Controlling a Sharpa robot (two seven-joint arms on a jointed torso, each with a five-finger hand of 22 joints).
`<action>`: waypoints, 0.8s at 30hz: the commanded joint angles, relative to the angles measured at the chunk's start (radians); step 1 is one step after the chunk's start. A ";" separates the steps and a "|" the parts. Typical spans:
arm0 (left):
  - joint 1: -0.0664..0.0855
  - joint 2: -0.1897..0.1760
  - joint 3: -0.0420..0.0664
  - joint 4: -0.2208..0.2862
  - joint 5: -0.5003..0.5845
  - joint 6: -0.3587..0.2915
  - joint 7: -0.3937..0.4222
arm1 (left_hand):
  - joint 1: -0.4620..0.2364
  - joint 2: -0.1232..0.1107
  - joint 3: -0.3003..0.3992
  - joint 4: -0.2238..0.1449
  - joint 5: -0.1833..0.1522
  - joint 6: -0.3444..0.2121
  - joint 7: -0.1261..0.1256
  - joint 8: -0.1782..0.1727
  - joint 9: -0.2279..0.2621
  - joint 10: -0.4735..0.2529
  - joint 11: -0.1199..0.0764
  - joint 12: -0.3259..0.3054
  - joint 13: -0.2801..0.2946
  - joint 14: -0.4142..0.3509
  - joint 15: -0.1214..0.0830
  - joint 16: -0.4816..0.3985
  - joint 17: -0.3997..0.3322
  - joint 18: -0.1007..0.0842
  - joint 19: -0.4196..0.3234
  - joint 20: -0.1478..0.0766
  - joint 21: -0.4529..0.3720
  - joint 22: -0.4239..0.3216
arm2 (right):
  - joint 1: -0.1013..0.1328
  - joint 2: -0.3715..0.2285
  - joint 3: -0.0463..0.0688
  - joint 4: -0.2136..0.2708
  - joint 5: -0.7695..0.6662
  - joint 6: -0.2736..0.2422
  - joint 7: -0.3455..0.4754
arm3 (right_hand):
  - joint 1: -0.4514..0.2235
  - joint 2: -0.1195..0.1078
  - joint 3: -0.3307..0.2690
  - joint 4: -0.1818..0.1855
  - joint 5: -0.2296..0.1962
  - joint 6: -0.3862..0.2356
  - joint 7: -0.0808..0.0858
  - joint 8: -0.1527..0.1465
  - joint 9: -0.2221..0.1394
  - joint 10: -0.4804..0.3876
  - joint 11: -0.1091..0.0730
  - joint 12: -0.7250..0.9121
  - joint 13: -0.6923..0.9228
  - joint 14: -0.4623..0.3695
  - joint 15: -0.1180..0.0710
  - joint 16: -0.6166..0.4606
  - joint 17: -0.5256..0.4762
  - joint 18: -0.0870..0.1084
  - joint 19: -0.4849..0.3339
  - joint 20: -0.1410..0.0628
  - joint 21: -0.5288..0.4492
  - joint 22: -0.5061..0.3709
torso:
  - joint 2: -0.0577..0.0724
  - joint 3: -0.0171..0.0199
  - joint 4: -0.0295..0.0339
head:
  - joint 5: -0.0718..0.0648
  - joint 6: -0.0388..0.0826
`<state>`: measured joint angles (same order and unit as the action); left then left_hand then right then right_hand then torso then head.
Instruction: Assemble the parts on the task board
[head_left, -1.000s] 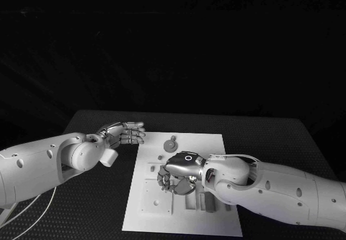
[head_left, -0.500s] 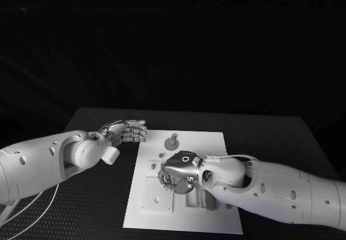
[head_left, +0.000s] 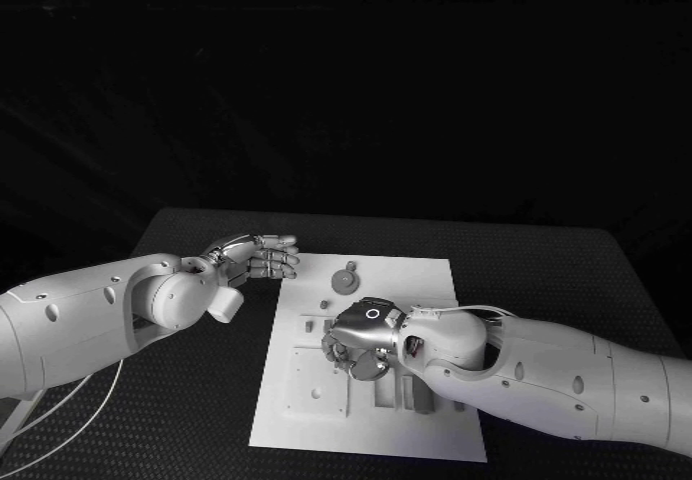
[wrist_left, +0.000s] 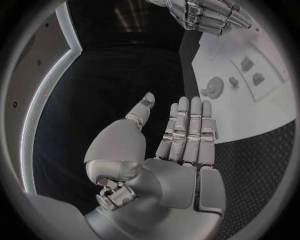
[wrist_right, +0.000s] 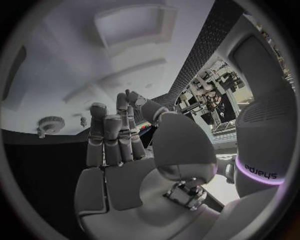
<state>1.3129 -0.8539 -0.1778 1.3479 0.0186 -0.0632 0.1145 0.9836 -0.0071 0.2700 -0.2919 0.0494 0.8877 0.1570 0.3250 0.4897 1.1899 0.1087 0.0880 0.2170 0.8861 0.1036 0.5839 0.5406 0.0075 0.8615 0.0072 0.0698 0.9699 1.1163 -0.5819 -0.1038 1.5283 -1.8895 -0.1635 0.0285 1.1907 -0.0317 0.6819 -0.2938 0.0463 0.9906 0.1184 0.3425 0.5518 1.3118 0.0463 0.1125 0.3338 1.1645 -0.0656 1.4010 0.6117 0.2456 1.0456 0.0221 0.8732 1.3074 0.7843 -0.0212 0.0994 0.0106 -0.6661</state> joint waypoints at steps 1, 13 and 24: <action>0.002 0.002 0.001 0.004 -0.011 0.020 0.006 | 0.007 -0.001 -0.002 0.002 0.000 0.006 0.002 0.001 -0.001 0.005 0.002 -0.001 0.001 0.007 -0.001 -0.004 0.002 0.009 0.005 -0.003 0.002 -0.002 | -0.007 0.005 -0.001 -0.002 -0.020 0.018 -0.005 | 0.007 0.002 0.005 -0.001 0.003 0.008 -0.001 0.003 0.036 0.005 -0.002 0.001 0.000 0.004 0.000 0.001 0.000 0.016 0.000 -0.005 0.007 0.017 | -0.001 0.0004 -0.0010 | 0.004 -0.007; 0.002 0.001 0.001 0.005 -0.012 0.021 0.005 | 0.010 0.002 0.000 0.002 0.000 0.007 0.002 0.001 -0.002 0.005 0.003 -0.002 0.001 0.008 -0.001 -0.005 0.002 0.008 0.005 -0.003 0.002 -0.002 | -0.008 0.004 -0.001 -0.005 -0.020 0.028 -0.003 | 0.007 0.002 0.006 -0.001 0.003 0.008 -0.001 0.003 0.036 0.005 -0.002 0.001 0.001 0.005 0.000 0.000 -0.001 0.016 0.000 -0.005 0.006 0.017 | -0.001 0.0000 -0.0022 | 0.007 -0.016; 0.002 0.002 0.001 0.004 -0.016 0.026 0.002 | 0.010 0.001 0.000 0.003 0.000 0.007 0.002 0.000 -0.002 0.005 0.003 -0.002 0.001 0.008 0.000 -0.006 0.002 0.008 0.005 -0.002 0.002 -0.003 | -0.009 0.008 -0.001 -0.004 -0.019 0.032 -0.004 | 0.006 0.001 0.006 -0.001 0.003 0.008 -0.001 0.003 0.037 0.005 -0.002 0.000 0.002 0.006 -0.001 -0.001 -0.001 0.016 0.000 -0.005 0.006 0.017 | -0.001 0.0004 -0.0022 | 0.005 -0.018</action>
<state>1.3129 -0.8541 -0.1778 1.3499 0.0089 -0.0554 0.1115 0.9836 -0.0071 0.2700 -0.2919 0.0494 0.8877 0.1570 0.3250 0.4888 1.1899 0.1087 0.0880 0.2169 0.8861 0.1036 0.5839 0.5413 0.0075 0.8615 0.0072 0.0698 0.9690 1.1087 -0.5761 -0.1046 1.5220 -1.8972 -0.1461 0.0257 1.1943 -0.0331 0.6816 -0.2940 0.0454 0.9926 0.1164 0.3394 0.5518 1.3117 0.0463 0.1124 0.3349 1.1658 -0.0636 1.4009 0.6116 0.2457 1.0473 0.0239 0.8732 1.3073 0.7829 -0.0208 0.0972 0.0161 -0.6839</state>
